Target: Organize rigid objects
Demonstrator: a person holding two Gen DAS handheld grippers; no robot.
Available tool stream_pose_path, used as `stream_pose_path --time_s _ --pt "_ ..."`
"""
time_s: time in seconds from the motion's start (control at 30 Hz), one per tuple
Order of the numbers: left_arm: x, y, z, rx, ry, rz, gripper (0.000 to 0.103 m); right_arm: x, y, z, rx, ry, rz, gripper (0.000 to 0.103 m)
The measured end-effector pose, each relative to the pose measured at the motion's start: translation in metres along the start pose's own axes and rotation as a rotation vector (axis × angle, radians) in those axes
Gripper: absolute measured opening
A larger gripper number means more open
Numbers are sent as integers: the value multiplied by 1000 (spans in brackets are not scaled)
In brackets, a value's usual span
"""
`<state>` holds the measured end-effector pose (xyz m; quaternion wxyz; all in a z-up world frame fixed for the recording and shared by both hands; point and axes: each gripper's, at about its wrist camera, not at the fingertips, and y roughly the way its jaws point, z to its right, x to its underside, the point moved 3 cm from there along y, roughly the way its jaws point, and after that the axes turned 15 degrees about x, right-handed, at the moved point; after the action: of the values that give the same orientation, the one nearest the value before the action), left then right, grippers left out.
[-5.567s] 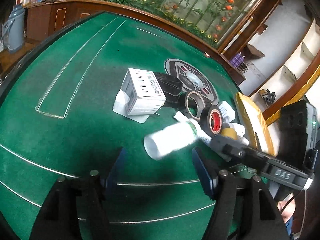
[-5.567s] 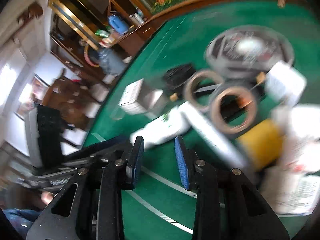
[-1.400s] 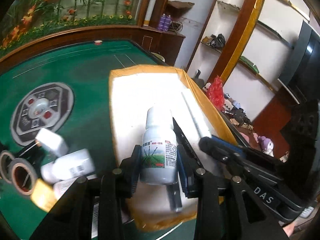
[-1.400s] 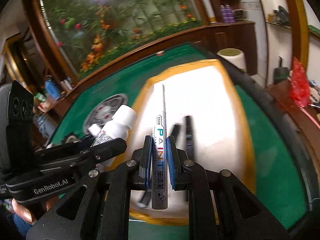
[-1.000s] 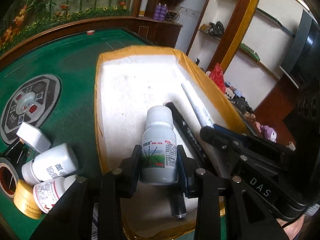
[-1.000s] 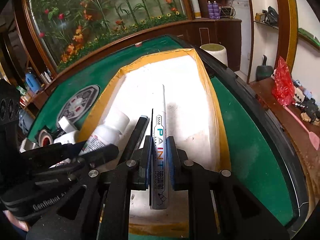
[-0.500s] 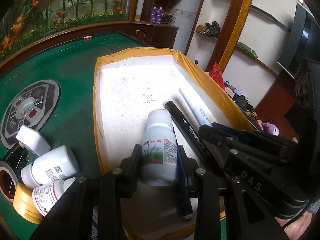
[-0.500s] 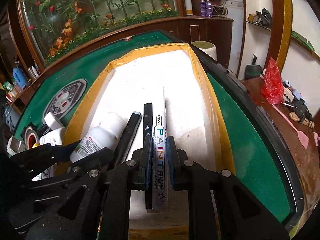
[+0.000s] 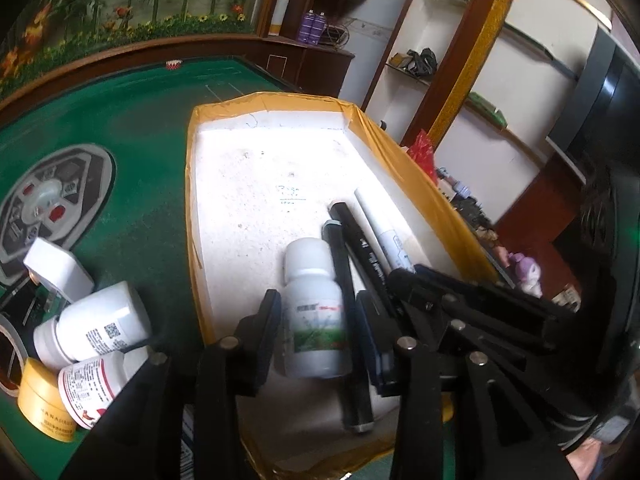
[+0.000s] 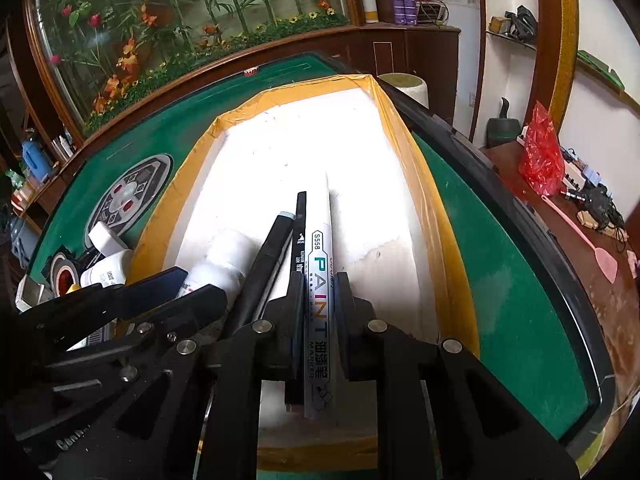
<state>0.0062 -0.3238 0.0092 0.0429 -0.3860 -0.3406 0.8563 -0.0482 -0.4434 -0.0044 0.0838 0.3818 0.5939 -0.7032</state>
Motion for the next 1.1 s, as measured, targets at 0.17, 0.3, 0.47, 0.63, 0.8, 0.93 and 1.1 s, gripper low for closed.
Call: stream_pose_path --time_s 0.17,0.3,0.47,0.63,0.8,0.93,1.1 --pt "-1 -7 0 7 -8 24 51 4 -4 -1 4 7 -4 15" --pt "-3 -13 -1 8 -11 47 51 6 -17 -2 3 -6 10 15" --pt "-9 -36 -2 3 -27 142 51 0 -68 -8 123 -48 232 18" --pt "-12 -57 -4 -19 -43 206 51 6 -93 -14 152 -54 411 59" --pt "-11 -69 -5 -153 29 191 52 7 -87 -31 47 -103 312 59" --pt "-10 -97 -16 -210 49 222 52 9 -88 -42 44 -142 312 59" --pt "7 -145 -62 -284 -45 256 52 12 -80 -60 -20 -149 263 59"
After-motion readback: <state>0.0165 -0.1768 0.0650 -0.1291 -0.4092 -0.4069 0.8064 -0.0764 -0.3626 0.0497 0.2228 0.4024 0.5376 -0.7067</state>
